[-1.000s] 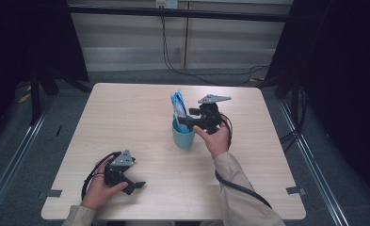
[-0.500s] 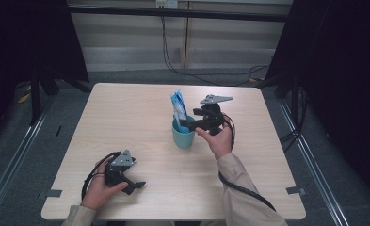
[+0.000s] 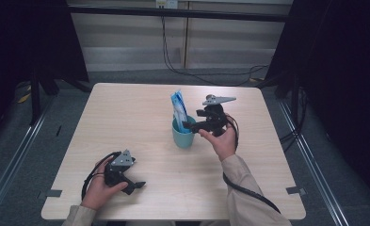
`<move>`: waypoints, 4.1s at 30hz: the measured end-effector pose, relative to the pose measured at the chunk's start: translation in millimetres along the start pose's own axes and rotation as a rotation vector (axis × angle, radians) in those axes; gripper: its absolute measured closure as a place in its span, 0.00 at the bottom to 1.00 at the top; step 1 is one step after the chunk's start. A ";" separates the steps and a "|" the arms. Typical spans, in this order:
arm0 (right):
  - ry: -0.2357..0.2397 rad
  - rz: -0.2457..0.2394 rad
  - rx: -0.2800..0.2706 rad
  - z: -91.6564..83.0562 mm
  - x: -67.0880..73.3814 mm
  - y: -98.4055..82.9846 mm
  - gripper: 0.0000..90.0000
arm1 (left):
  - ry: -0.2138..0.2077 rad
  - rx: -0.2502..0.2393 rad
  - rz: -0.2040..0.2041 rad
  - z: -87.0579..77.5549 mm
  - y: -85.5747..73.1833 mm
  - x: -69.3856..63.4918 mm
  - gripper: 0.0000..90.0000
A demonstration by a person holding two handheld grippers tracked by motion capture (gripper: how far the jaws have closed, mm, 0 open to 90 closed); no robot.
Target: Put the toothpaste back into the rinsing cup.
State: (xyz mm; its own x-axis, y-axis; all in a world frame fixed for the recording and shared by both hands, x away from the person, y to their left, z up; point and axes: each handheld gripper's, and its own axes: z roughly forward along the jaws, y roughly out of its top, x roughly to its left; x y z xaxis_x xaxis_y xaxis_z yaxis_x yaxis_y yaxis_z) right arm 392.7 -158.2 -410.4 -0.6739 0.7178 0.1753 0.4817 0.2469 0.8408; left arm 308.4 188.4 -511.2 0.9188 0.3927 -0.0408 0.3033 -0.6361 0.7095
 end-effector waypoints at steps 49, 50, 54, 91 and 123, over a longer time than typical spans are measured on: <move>0.029 -0.037 0.027 -40.6 -4.1 -17.2 0.17 | 0.000 0.000 0.000 0.0 0.0 0.1 0.00; 0.028 -0.038 0.026 -41.0 -4.4 -17.8 0.17 | 0.000 -0.001 0.001 0.0 0.0 0.1 0.00; 0.027 -0.034 0.027 -44.1 -5.2 -20.7 0.17 | 0.000 -0.001 0.000 0.1 0.0 0.0 0.00; 0.040 -0.036 0.064 -61.0 -15.9 -61.6 0.17 | 0.000 0.000 0.001 0.0 0.0 0.0 0.00; 0.015 -0.016 0.121 -70.7 -26.0 -111.1 0.17 | 0.000 -0.001 0.000 0.1 0.0 0.0 0.00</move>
State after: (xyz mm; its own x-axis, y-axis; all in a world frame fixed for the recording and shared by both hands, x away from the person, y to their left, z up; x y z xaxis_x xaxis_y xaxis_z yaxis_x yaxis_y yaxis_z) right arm 317.1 -250.4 -472.2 -0.6899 0.7036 0.1701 0.5339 0.3359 0.7759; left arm 308.4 188.3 -511.2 0.9189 0.3925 -0.0404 0.3028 -0.6358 0.7100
